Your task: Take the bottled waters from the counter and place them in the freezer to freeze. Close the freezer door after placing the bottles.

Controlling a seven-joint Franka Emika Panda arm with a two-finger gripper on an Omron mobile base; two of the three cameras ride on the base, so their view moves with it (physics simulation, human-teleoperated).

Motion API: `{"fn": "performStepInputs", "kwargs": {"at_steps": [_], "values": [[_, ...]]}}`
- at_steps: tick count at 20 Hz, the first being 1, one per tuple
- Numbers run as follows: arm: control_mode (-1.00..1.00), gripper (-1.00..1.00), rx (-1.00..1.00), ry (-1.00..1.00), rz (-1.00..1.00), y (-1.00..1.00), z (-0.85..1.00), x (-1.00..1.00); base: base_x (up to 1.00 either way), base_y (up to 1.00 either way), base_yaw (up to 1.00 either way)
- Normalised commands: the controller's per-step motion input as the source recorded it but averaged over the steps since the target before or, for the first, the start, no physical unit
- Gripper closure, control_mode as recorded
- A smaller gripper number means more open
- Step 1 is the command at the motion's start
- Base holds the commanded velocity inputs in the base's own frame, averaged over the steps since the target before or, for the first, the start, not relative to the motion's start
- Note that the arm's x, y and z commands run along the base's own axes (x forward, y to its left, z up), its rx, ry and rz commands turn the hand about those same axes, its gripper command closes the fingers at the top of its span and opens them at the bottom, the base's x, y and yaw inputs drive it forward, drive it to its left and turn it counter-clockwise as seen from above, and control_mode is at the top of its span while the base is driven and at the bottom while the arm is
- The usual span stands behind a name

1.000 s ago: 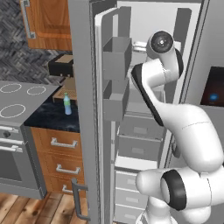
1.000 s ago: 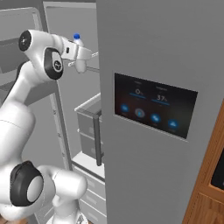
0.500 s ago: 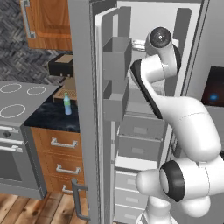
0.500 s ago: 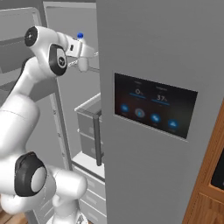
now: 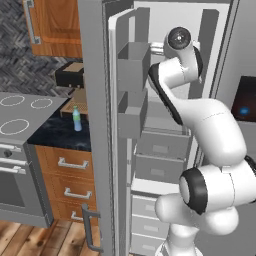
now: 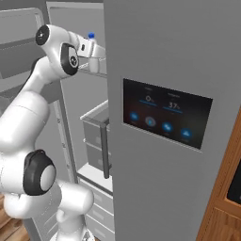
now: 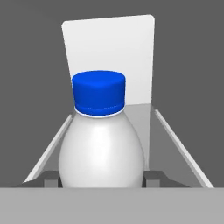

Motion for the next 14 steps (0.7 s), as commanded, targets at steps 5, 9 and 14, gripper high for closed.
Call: {"fn": "performStepInputs", "kwargs": {"at_steps": [5,9,14], "values": [[-1.00,1.00,0.00,-0.03,0.00,-0.09,-0.02,0.41,0.00,0.00,0.00],[-1.00,1.00,0.00,0.00,0.00,-0.14,0.00,0.43,0.00,0.00,0.00],[-1.00,1.00,0.00,0.00,0.00,-0.10,0.00,0.43,0.00,0.00,0.00]]}}
